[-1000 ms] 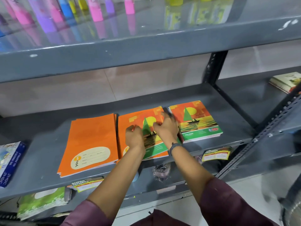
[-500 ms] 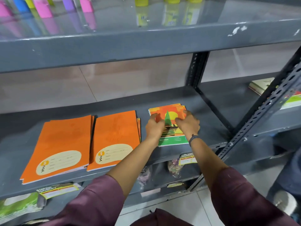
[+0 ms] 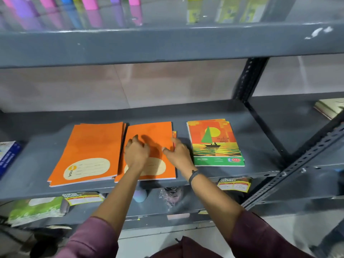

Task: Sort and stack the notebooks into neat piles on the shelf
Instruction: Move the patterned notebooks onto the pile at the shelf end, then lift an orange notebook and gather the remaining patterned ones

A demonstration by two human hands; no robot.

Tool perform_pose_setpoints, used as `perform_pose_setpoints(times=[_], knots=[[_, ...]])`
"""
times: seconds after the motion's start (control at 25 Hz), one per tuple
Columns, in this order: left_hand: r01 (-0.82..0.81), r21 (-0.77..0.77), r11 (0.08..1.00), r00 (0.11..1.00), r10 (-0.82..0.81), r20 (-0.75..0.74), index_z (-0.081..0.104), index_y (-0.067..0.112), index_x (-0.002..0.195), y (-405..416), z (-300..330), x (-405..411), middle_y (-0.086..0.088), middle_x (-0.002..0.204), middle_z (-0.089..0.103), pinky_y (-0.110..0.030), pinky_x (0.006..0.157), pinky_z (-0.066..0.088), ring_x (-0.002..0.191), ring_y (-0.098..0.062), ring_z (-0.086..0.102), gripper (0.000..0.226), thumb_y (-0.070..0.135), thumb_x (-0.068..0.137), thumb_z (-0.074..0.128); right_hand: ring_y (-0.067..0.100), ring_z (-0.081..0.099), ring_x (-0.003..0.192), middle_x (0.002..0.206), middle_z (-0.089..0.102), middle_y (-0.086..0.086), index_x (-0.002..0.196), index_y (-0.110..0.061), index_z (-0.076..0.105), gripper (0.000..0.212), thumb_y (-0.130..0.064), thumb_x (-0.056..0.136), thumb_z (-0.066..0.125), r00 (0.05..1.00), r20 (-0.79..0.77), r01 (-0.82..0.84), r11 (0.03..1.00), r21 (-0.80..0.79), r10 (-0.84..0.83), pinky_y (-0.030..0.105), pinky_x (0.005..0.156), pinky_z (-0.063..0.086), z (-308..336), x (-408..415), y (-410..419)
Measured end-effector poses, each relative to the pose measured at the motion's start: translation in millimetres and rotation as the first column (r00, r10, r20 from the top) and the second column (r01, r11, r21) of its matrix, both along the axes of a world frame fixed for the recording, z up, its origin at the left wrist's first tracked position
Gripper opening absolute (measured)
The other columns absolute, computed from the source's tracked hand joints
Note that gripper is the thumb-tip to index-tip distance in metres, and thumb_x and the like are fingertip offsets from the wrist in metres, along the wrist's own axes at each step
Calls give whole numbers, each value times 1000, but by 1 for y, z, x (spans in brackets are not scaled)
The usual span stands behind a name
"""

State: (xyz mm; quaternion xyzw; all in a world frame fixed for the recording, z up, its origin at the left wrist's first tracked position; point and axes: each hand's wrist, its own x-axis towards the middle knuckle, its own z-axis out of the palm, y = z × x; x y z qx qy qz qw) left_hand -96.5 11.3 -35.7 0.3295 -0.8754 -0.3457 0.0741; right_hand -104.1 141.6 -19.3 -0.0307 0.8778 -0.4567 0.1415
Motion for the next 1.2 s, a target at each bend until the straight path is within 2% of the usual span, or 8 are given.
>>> perform_pose_setpoints(times=[0.16, 0.28, 0.44, 0.6, 0.76, 0.92, 1.08, 1.2], knots=[[-7, 1, 1000, 994, 7, 112, 37, 14, 138, -13, -2, 0, -15, 147, 38, -53, 109, 29, 135, -37, 33, 50, 31, 91, 41, 28, 63, 105, 115, 67, 13, 142, -12, 39, 61, -25, 87, 59, 994, 88, 63, 998, 18, -65, 37, 94, 51, -5, 8, -9], [-1, 14, 1000, 987, -1, 164, 38, 14, 136, -10, -4, -4, -14, 151, 30, -55, 111, 24, 137, -37, 26, 50, 29, 89, 45, 28, 61, 111, 124, 63, 11, 143, -15, 38, 61, -25, 87, 60, 978, 173, 126, 991, -42, -117, 38, 97, 50, -3, 9, -12], [-59, 74, 996, 983, 45, 180, 39, 17, 135, -10, 7, -13, -15, 152, 25, -54, 107, 25, 133, -40, 31, 48, 29, 89, 44, 27, 62, 108, 116, 66, 11, 142, -12, 38, 60, -20, 86, 60, 960, 214, 203, 974, -99, -179, 37, 97, 50, -2, 13, -12], [-66, 106, 992, 975, 42, 217, 46, 11, 126, -19, 10, -16, -18, 137, 44, -49, 102, 32, 125, -39, 41, 41, 20, 87, 43, 31, 53, 120, 128, 59, 10, 141, -19, 39, 61, -28, 85, 60, 951, 196, 250, 968, -29, -240, 41, 101, 46, -2, 14, -17], [-61, 214, 975, 998, 65, -14, 52, 5, 120, -26, 14, -18, -20, 121, 60, -40, 92, 45, 116, -38, 51, 39, 5, 81, 46, 33, 34, 135, 146, 39, 8, 140, -31, 38, 61, -37, 83, 60, 917, 194, 337, 937, 93, -349, 48, 108, 33, 0, 15, -21], [48, 297, 954, 984, 7, -179, 55, 5, 114, -40, 20, -25, -14, 97, 68, -39, 87, 51, 101, -34, 59, 39, -5, 76, 49, 35, 38, 131, 143, 40, 9, 138, -32, 39, 59, -33, 83, 60, 870, 198, 454, 890, 36, -452, 48, 109, 32, 5, 16, -25], [22, 440, 898, 941, 130, -312, 66, 7, 93, -69, 24, -20, -13, 95, 69, -33, 86, 47, 95, -28, 60, 34, -14, 76, 46, 32, 52, 119, 133, 55, 10, 135, -28, 44, 56, -23, 81, 58, 858, 202, 501, 856, -127, -472, 48, 103, 41, 15, 12, -44], [-89, 425, 901, 882, 270, -387, 67, 0, 100, -115, 32, -4, -19, 109, 69, -29, 90, 45, 97, -25, 61, 34, -12, 76, 47, 9, 59, 83, 125, 59, 9, 137, -20, 45, 55, -13, 83, 57, 900, 200, 434, 829, -352, -386, 27, 79, 50, 24, 8, -82]])
